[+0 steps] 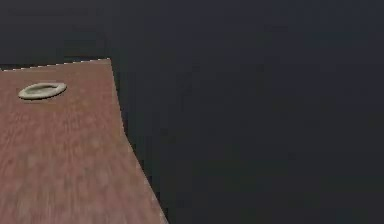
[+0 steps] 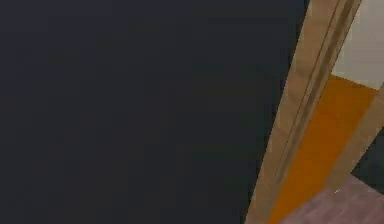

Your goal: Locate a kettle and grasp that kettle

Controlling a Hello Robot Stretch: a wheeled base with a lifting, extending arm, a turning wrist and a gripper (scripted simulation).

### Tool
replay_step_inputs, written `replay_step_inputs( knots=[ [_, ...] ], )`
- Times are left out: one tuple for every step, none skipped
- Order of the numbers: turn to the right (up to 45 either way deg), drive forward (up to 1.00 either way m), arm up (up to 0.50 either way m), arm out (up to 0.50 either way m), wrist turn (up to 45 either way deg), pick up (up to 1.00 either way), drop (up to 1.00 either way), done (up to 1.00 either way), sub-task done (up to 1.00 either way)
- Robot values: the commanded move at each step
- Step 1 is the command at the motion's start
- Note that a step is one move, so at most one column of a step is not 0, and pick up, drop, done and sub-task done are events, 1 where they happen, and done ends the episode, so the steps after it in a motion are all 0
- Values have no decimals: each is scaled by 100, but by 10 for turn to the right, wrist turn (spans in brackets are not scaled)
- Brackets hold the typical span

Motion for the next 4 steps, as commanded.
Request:
replay_step_inputs(
  knots=[
    [-450,0,0,0,0,0,0,0,0],
    [-450,0,0,0,0,0,0,0,0],
    [-300,0,0,0,0,0,0,0,0],
    [0,30,0,0,0,0,0,0,0]
  ],
)
